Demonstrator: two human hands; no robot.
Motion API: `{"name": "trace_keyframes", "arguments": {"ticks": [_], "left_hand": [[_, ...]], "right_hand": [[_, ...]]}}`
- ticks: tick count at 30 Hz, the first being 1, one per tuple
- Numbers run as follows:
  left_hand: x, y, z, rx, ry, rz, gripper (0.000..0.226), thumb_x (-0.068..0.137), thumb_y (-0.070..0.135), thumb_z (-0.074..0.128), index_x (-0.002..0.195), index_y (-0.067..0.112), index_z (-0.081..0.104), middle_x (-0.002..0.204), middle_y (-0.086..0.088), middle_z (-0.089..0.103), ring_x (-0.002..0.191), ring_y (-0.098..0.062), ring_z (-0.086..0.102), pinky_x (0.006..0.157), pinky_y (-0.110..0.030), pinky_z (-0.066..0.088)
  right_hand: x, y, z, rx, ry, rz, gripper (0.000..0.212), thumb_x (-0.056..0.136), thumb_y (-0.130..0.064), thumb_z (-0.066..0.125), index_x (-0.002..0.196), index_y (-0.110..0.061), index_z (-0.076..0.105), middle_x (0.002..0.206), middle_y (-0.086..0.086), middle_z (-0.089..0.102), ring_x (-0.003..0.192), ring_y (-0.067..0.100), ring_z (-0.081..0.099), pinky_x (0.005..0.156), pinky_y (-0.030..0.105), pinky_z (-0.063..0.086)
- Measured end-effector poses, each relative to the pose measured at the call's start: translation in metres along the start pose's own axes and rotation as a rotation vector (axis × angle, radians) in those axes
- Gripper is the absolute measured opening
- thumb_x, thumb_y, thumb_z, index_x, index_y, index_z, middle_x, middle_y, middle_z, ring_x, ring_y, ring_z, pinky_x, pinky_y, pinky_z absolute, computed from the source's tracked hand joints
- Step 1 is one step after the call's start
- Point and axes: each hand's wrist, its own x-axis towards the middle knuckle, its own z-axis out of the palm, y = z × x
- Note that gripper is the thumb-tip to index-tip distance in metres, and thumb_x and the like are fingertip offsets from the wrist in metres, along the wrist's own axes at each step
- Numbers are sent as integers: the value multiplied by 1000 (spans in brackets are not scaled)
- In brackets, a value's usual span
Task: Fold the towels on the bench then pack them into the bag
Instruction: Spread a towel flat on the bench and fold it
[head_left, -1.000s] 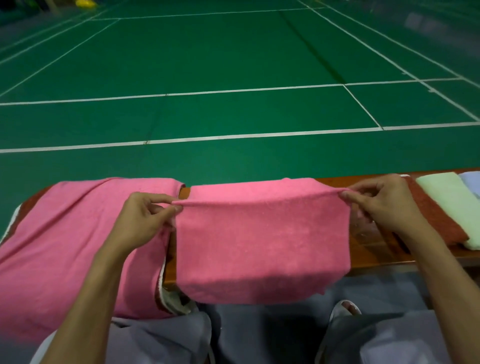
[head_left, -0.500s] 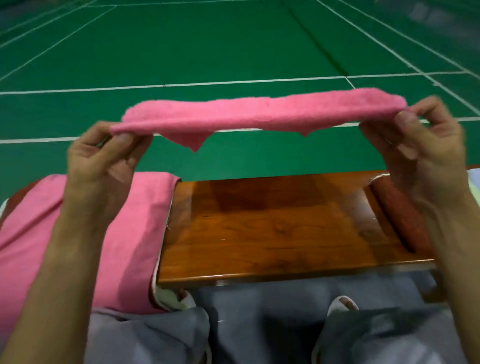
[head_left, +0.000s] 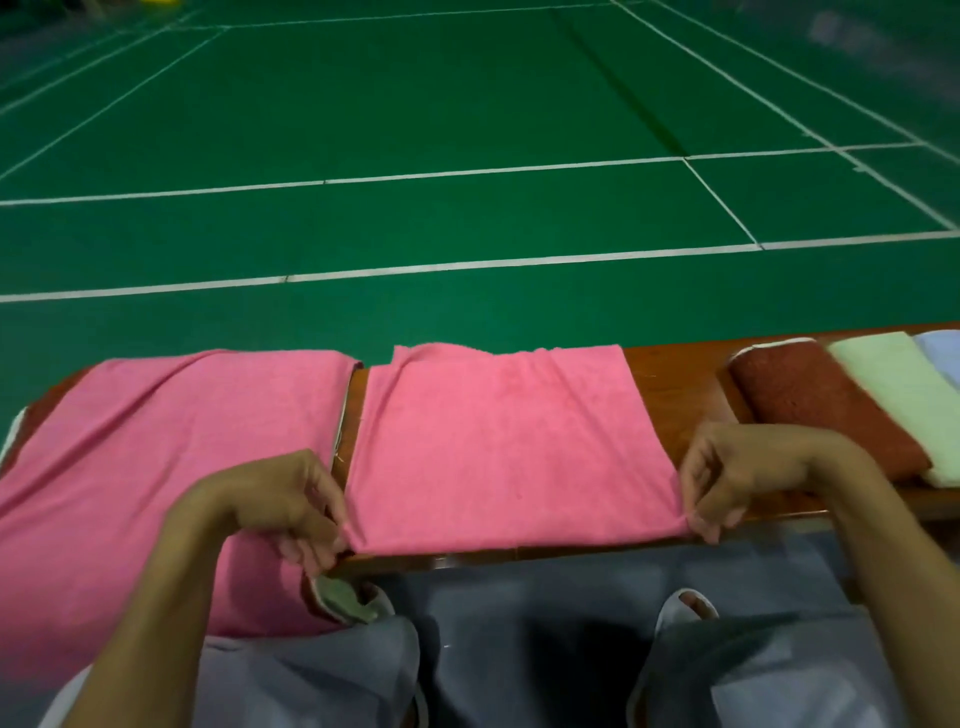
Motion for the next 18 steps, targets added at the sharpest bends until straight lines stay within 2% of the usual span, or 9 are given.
{"name": "trace_keyframes", "arguments": {"ticks": [4, 7, 9, 11, 12, 13, 14, 16, 18], "left_hand": [[0, 8, 3, 78, -93, -99, 8, 83, 4, 81, 85, 12, 82, 84, -24, 76, 62, -22, 75, 52, -23, 53], [-3, 19, 4, 115, -35, 0, 9, 83, 22, 86, 91, 19, 84, 76, -13, 77, 55, -16, 68, 53, -24, 51], [8, 27, 10, 140, 297, 183, 13, 83, 35, 84, 85, 22, 83, 73, -3, 76, 58, -16, 65, 59, -26, 52], [30, 38, 24, 204, 822, 333, 15, 89, 37, 79, 90, 23, 79, 75, 7, 73, 65, -8, 64, 63, -18, 49], [43, 47, 34, 261, 1008, 417, 19, 94, 38, 73, 102, 21, 77, 88, 7, 74, 78, -6, 65, 71, -19, 51], [56, 56, 46, 329, 1091, 501, 30, 99, 40, 66, 119, 19, 71, 109, 3, 73, 100, -11, 65, 87, -28, 53], [69, 65, 57, 405, 1080, 559, 42, 104, 43, 56, 137, 17, 62, 133, -3, 65, 125, -19, 57, 106, -40, 47], [94, 74, 79, 548, 978, 578, 59, 108, 47, 34, 160, 19, 32, 167, -3, 29, 157, -22, 17, 127, -48, 18], [112, 73, 97, 651, 861, 513, 63, 107, 50, 15, 165, 25, 9, 172, 3, 1, 159, -17, -9, 129, -49, 4]], "right_hand": [[1, -6, -1, -56, -86, 156, 14, 88, -15, 79, 100, -8, 79, 98, 12, 79, 88, 30, 77, 72, 26, 58], [-11, -16, -1, -73, -105, 187, 20, 88, -31, 80, 103, -17, 81, 94, 14, 79, 79, 29, 76, 64, 26, 57], [-10, -23, 2, -15, 60, 116, 21, 88, -34, 78, 97, -16, 82, 82, 15, 78, 64, 24, 74, 56, 26, 54], [13, -24, 7, 86, 475, -93, 21, 90, -30, 76, 89, -10, 81, 73, 14, 76, 57, 22, 70, 54, 29, 52], [30, -27, 11, 59, 752, -187, 20, 92, -31, 75, 90, -11, 80, 75, 10, 77, 62, 22, 71, 60, 33, 56], [50, -33, 19, -49, 979, -230, 19, 95, -33, 70, 99, -16, 78, 87, 6, 79, 76, 22, 73, 72, 39, 59], [69, -43, 31, -189, 1097, -242, 28, 98, -36, 63, 118, -19, 73, 110, 7, 77, 98, 24, 72, 89, 45, 57], [104, -60, 60, -443, 1018, -260, 60, 103, -47, 39, 155, -17, 40, 159, 11, 41, 147, 28, 38, 122, 49, 31], [128, -71, 85, -654, 867, -234, 72, 100, -53, 14, 164, -20, 12, 171, 4, 1, 158, 25, -1, 128, 50, 4]]}}
